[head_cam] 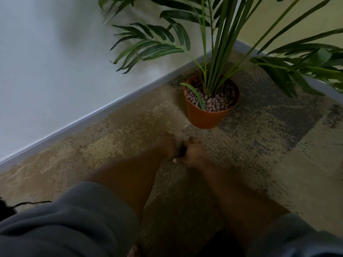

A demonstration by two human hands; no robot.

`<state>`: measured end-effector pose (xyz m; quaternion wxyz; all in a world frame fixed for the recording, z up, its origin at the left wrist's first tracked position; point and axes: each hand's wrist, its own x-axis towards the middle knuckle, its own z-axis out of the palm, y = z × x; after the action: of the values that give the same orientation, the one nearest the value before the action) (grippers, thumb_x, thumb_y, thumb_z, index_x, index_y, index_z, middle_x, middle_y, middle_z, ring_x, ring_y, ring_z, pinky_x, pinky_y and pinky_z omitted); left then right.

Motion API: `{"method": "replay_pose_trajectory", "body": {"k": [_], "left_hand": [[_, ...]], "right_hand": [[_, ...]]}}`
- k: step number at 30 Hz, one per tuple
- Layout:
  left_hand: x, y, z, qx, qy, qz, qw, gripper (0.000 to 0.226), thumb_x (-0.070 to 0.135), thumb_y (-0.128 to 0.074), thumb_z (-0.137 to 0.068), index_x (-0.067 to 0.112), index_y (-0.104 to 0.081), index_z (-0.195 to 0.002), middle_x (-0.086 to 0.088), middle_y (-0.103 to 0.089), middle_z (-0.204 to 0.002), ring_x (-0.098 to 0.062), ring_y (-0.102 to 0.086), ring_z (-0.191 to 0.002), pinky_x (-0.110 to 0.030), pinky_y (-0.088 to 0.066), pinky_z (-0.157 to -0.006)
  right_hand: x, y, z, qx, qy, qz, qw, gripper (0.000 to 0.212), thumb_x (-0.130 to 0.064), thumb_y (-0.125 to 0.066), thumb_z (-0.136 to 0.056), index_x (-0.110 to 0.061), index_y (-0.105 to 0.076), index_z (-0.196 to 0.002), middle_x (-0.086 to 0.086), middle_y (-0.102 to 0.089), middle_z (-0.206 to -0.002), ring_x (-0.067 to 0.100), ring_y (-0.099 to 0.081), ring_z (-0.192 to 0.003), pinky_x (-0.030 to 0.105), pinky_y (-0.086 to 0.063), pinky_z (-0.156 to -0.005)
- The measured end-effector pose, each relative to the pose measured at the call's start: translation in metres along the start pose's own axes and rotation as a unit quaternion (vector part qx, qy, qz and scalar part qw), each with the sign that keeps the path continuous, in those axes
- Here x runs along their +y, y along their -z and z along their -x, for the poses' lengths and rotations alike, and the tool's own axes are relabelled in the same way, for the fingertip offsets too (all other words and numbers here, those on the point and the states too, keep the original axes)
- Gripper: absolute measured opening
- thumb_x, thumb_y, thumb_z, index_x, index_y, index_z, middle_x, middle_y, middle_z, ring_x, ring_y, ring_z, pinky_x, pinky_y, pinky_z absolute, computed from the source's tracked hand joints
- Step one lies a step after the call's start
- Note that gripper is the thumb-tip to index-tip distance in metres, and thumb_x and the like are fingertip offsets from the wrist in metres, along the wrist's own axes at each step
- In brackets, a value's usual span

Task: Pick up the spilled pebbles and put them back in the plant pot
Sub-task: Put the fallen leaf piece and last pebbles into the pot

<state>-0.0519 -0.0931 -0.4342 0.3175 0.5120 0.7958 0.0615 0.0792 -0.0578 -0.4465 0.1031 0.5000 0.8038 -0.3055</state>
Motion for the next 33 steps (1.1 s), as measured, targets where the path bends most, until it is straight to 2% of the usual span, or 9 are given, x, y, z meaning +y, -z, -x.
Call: {"method": "replay_pose_trajectory", "body": {"k": [3, 5, 9, 12, 19, 23, 27, 31, 33], "left_hand": [[-0.002, -0.004, 0.003, -0.017, -0.015, -0.01, 1.0, 0.046, 0.012, -0.064, -0.086, 0.018, -0.054, -0.131, -0.012, -0.048, -0.138, -0.029, -0.051, -0.124, -0.034, -0.042, -0.103], [-0.005, -0.006, 0.003, -0.009, -0.026, -0.014, 1.0, 0.041, 0.012, -0.064, -0.085, 0.021, -0.058, -0.124, -0.011, -0.051, -0.134, -0.027, -0.054, -0.118, -0.034, -0.046, -0.099], [-0.007, -0.007, 0.002, 0.008, -0.036, -0.026, 0.999, 0.036, 0.016, -0.066, -0.083, 0.02, -0.059, -0.118, -0.01, -0.05, -0.131, -0.026, -0.055, -0.114, -0.032, -0.047, -0.095], [-0.009, -0.009, -0.001, 0.014, -0.039, -0.029, 0.999, 0.034, 0.016, -0.065, -0.084, 0.019, -0.06, -0.117, -0.01, -0.053, -0.128, -0.026, -0.056, -0.113, -0.028, -0.045, -0.09], [-0.008, -0.005, 0.004, -0.037, -0.04, -0.007, 0.998, 0.027, 0.014, -0.069, -0.078, 0.011, -0.065, -0.105, -0.009, -0.065, -0.113, -0.025, -0.059, -0.111, -0.034, -0.046, -0.098], [-0.003, -0.004, 0.008, -0.041, -0.027, 0.001, 0.999, 0.018, 0.013, -0.061, -0.084, 0.007, -0.072, -0.098, -0.01, -0.07, -0.106, -0.024, -0.065, -0.103, -0.032, -0.05, -0.093], [-0.003, -0.004, 0.007, -0.029, -0.002, 0.011, 1.0, 0.017, 0.014, -0.065, -0.083, 0.009, -0.071, -0.098, -0.009, -0.068, -0.109, -0.024, -0.063, -0.103, -0.031, -0.05, -0.089], [-0.004, -0.005, 0.01, -0.035, 0.031, 0.081, 0.996, 0.012, 0.015, -0.058, -0.087, 0.009, -0.067, -0.082, -0.006, -0.065, -0.088, -0.021, -0.061, -0.091, -0.027, -0.049, -0.076], [-0.003, -0.003, 0.013, -0.047, 0.049, 0.151, 0.986, 0.019, 0.012, -0.049, -0.094, 0.009, -0.066, -0.087, -0.007, -0.062, -0.091, -0.023, -0.058, -0.096, -0.024, -0.045, -0.079]], "right_hand": [[0.002, -0.009, 0.001, 0.042, 0.015, -0.05, 0.998, 0.063, -0.039, -0.077, -0.074, -0.014, -0.057, -0.128, 0.017, -0.042, -0.142, 0.034, -0.042, -0.13, 0.04, -0.041, -0.105], [0.003, -0.01, 0.003, 0.056, 0.022, -0.057, 0.997, 0.05, -0.034, -0.074, -0.077, -0.012, -0.061, -0.121, 0.017, -0.048, -0.133, 0.032, -0.049, -0.121, 0.035, -0.045, -0.098], [0.005, -0.01, 0.004, 0.053, 0.039, -0.074, 0.995, 0.028, -0.024, -0.072, -0.081, -0.01, -0.069, -0.106, 0.015, -0.05, -0.131, 0.031, -0.052, -0.115, 0.028, -0.041, -0.099], [0.004, -0.01, 0.007, 0.055, 0.052, -0.089, 0.993, 0.018, -0.016, -0.071, -0.081, -0.009, -0.071, -0.097, 0.014, -0.054, -0.125, 0.028, -0.053, -0.109, 0.017, -0.032, -0.087], [0.002, -0.007, 0.007, 0.066, 0.068, -0.106, 0.99, 0.01, -0.017, -0.073, -0.077, -0.011, -0.069, -0.084, 0.013, -0.063, -0.103, 0.025, -0.06, -0.096, 0.027, -0.046, -0.09], [0.0, 0.0, 0.011, 0.082, 0.027, -0.188, 0.978, 0.008, -0.01, -0.073, -0.078, -0.014, -0.065, -0.077, 0.002, -0.061, -0.083, 0.015, -0.057, -0.077, 0.024, -0.044, -0.071], [0.0, 0.006, 0.015, 0.083, -0.102, -0.396, 0.909, 0.006, -0.008, -0.069, -0.079, -0.011, -0.065, -0.083, 0.005, -0.066, -0.074, 0.018, -0.062, -0.069, 0.029, -0.051, -0.067], [0.002, 0.014, 0.022, 0.012, -0.149, -0.625, 0.766, 0.009, 0.001, -0.055, -0.088, -0.007, -0.053, -0.083, 0.01, -0.056, -0.073, 0.016, -0.052, -0.065, 0.028, -0.048, -0.066], [0.005, 0.017, 0.026, -0.02, -0.151, -0.714, 0.683, 0.016, 0.005, -0.044, -0.088, -0.011, -0.046, -0.082, 0.007, -0.047, -0.073, 0.013, -0.044, -0.062, 0.024, -0.042, -0.06]]}}
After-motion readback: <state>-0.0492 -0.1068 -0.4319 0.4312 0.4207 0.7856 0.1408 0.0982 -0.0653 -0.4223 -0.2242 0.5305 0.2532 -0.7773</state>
